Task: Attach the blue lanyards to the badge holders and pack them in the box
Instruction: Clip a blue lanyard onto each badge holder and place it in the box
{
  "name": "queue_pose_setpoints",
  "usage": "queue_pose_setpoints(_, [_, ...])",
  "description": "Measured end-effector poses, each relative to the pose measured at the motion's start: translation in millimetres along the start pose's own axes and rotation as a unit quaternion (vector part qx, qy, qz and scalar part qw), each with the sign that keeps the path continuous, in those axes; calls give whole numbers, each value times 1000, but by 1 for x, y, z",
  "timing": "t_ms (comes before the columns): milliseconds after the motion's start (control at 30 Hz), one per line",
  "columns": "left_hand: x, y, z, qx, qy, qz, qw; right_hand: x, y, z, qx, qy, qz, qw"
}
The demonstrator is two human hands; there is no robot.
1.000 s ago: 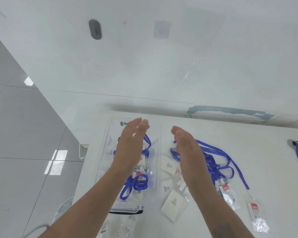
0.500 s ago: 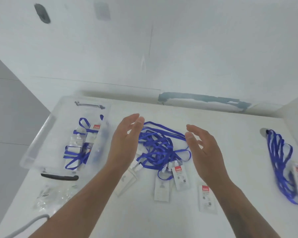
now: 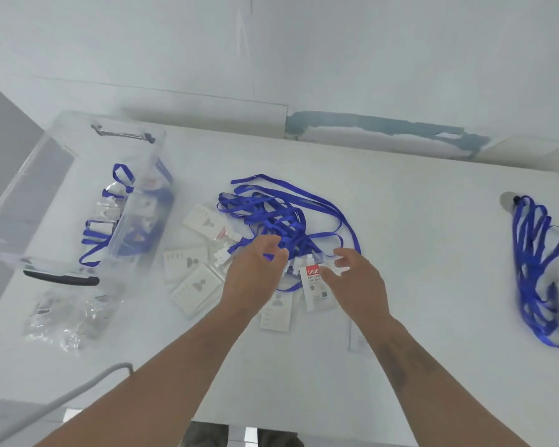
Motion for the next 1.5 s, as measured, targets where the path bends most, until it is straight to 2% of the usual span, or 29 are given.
queue_pose_setpoints(133, [-39,-11,-23,58,-5,-56,997,-20,-15,16,-24,27,-8,999])
queue_pose_setpoints(300, [-59,-17,-29,79,-39,-65,994,-23,-22,22,-42,16,-20,999])
queue_pose_setpoints(433, [-61,-19,-24,67,-55,-69,994,-20,-23,24,-37,-53,-53,996])
queue_pose_setpoints(500, [-60,-18,-21,61,-45,-70,995,-19,-22,24,-54,-131,-88,986])
queue_pose_setpoints(633, [-51,-15,-13,41,-14,-41,998,-16,-12,19,-100,-302,-150,936])
queue_pose_setpoints(733, [-44,-13,-12,66,83,-33,994,-12,-3,8,-120,-464,-160,863])
queue_pose_setpoints(767, [-46,-11,-11,91,151,-55,983,-11,1,4,-128,-512,-157,834])
queue_pose_setpoints(833, [-54,-5,-4,135,296,-118,938,-8,7,-3,-138,-577,-150,791])
queue_pose_setpoints(900, [-48,-3,10,137,391,-138,900,-2,10,-11,-127,-596,-145,780])
queue_pose_setpoints(967, [-36,-4,24,132,437,-136,879,11,8,-16,-94,-566,-122,810])
queue_pose_setpoints(1000, [-30,-6,30,130,449,-139,873,21,6,-18,-69,-532,-94,839])
queue_pose_setpoints(1067, [-20,-7,45,126,452,-163,868,45,2,-29,6,-410,-28,912])
queue_pose_setpoints(1133, [-16,-5,58,124,441,-205,865,56,2,-52,98,-295,-2,950])
queue_pose_setpoints(1233, [-12,0,76,101,390,-249,881,56,2,-70,136,-272,1,953])
queue_pose_setpoints(1333, [-5,-3,85,77,395,-237,884,54,1,-75,118,-266,18,956])
queue_pose_setpoints(1400, [-4,-5,83,89,438,-214,868,43,1,-76,95,-272,3,958])
queue_pose_setpoints(1500, [-9,-4,80,112,504,-191,835,30,-3,-78,65,-221,0,973])
Point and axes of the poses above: each hand's wrist, its own y-axis away from the middle knuckle, its own x-axis out of the back of the hand, z = x × y, the point moved 10 cm from there along -y, towards the middle knuckle, and after that the axes turned 2 degrees about y, right-handed, at the moved point
